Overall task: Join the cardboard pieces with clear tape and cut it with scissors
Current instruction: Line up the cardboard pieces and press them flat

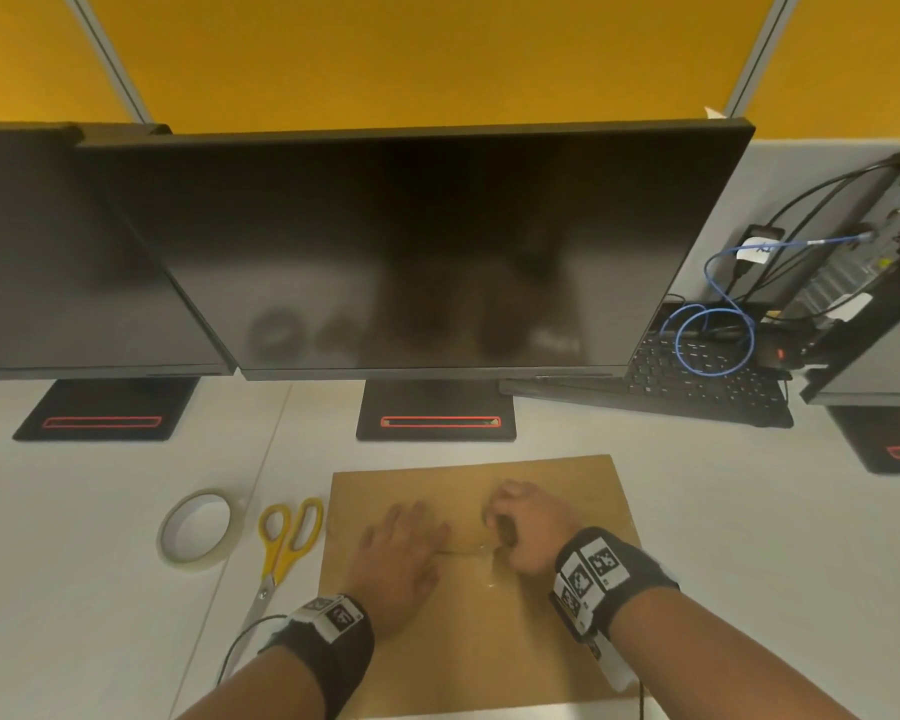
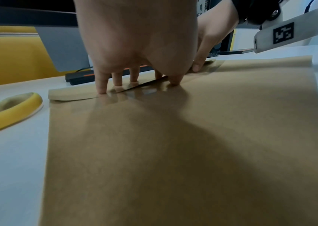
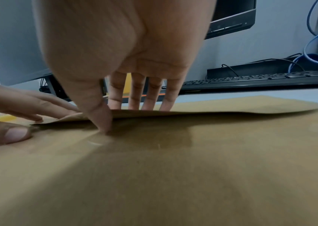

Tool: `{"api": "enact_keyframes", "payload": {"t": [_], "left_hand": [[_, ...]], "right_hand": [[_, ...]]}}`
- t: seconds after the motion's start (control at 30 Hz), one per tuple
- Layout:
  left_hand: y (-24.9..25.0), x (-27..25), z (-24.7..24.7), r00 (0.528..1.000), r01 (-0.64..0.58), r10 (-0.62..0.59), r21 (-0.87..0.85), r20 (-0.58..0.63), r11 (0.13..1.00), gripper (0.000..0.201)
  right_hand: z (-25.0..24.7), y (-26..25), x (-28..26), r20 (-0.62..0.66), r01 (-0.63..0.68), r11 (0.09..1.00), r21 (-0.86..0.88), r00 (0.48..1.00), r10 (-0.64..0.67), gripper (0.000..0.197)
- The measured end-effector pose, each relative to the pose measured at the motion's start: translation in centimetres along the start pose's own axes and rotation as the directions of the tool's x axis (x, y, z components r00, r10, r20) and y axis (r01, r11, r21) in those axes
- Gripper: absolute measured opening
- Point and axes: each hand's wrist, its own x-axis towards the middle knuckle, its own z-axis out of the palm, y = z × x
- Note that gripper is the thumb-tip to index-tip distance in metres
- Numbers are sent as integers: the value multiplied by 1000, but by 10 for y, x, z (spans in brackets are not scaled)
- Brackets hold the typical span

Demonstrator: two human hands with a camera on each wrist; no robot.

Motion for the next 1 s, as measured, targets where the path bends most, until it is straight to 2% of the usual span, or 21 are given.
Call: {"api": "enact_keyframes", "payload": {"t": [0.1,0.2,0.3,0.43,0.5,0.57,0.67,0.77,0.87,1.0], "left_hand": [[0,1,-2,1000,-13,13,6,28,1000,50],[-5,5,-6,999,-27,28,-32,18,999,43],[-6,8,-14,996,-81,75,-116,-50,990,42],[-7,13,-14,996,-72,63,-181,-56,981,47],[-5,14,-17,996,-3,-23,-277,-92,961,51],[-5,14,-23,977,135,-183,-351,-107,927,59],[-9,15,-26,906,355,-416,-392,-80,848,88],[-17,21,-25,845,482,-534,-423,-5,767,110],[-24,26,-28,819,499,-573,-465,-21,731,102],[-34,35,-41,823,409,-564,-614,-72,675,76]], "right_hand": [[-3,-4,5,-57,-48,999,-7,997,48,41],[-6,0,18,-133,-163,985,-60,979,154,70],[-9,8,28,-48,-204,973,-109,979,200,89],[-13,10,30,-66,-208,973,-102,977,201,90],[-13,9,31,-83,-218,974,-61,974,213,85],[-13,8,32,-89,-247,969,-29,966,244,83],[-15,8,32,-115,-297,955,-23,949,292,77],[-17,7,31,-146,-344,939,-25,930,337,68],[-17,9,30,-163,-396,918,-25,908,387,64],[-18,15,25,-150,-445,895,-35,888,435,60]]}}
